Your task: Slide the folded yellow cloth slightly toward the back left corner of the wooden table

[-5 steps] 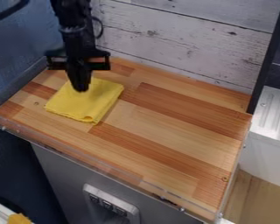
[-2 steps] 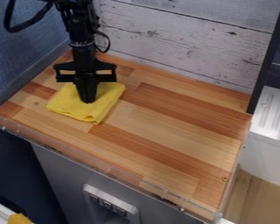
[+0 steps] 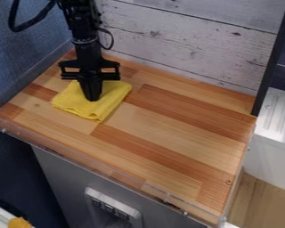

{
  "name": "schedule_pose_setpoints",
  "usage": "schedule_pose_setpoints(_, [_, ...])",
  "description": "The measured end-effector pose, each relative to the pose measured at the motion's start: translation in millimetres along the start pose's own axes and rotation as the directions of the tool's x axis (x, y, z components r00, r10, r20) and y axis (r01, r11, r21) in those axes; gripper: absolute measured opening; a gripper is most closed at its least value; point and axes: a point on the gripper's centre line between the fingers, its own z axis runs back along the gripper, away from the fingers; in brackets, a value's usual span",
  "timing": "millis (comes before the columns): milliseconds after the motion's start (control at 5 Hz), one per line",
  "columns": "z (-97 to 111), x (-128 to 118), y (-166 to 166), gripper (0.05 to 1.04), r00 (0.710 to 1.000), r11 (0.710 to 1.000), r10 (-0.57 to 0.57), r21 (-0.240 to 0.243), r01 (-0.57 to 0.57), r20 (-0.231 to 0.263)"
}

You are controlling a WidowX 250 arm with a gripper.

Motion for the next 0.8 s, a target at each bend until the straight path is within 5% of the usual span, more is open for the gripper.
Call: schedule_pose_setpoints(800, [3, 10, 29, 0.094, 0.962, 0.963, -0.27, -0.012, 0.271, 0.045])
